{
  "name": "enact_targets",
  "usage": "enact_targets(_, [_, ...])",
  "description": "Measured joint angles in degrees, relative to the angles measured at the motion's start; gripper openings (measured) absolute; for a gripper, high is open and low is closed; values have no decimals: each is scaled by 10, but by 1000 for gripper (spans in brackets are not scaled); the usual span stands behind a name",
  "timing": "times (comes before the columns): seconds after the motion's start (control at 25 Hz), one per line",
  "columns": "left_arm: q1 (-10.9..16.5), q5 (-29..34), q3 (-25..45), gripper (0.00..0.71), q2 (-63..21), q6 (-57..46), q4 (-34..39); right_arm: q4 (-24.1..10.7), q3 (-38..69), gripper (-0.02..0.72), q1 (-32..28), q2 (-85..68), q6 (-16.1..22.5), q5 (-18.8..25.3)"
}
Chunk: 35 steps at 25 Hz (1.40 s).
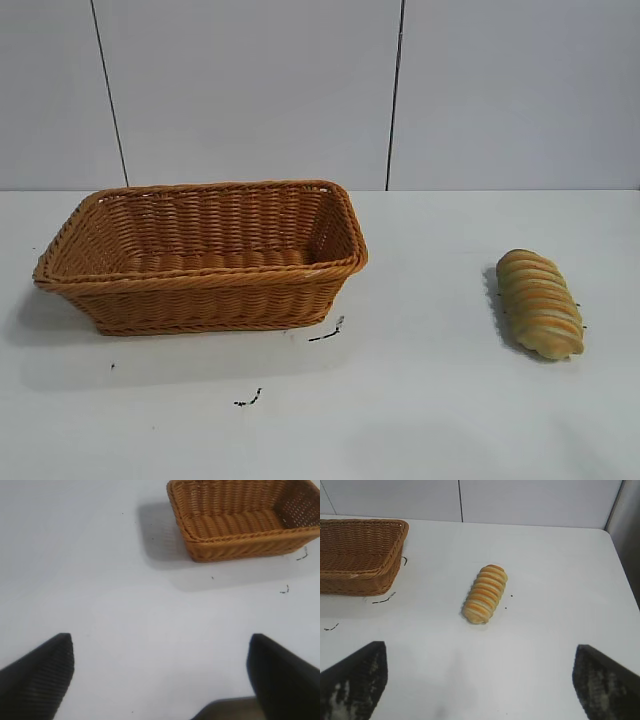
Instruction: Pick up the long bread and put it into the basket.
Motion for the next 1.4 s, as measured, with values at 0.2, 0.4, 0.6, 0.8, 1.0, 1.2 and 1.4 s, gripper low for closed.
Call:
enact_targets(0.2, [0, 0, 0, 692, 0, 0, 0, 0, 0, 690, 0, 0, 0, 0])
enact_targets(0.4, [0, 0, 0, 692, 0, 0, 0, 0, 0, 690, 0, 0, 0, 0])
enact_targets(0.6, [0, 0, 0, 692, 0, 0, 0, 0, -7, 690, 0, 45, 0, 8])
enact_targets(0.8, [0, 0, 0, 692, 0, 0, 0, 0, -57, 690, 0, 176, 5, 12])
enact_targets(1.0, [0, 0, 0, 692, 0, 0, 0, 0, -103, 690, 0, 358, 29, 9])
enact_targets(1.2, [0, 0, 0, 692, 0, 0, 0, 1, -149, 690, 0, 546, 32, -7])
enact_targets(1.4, [0, 0, 0, 692, 0, 0, 0, 0, -219, 690, 0, 733, 32, -21])
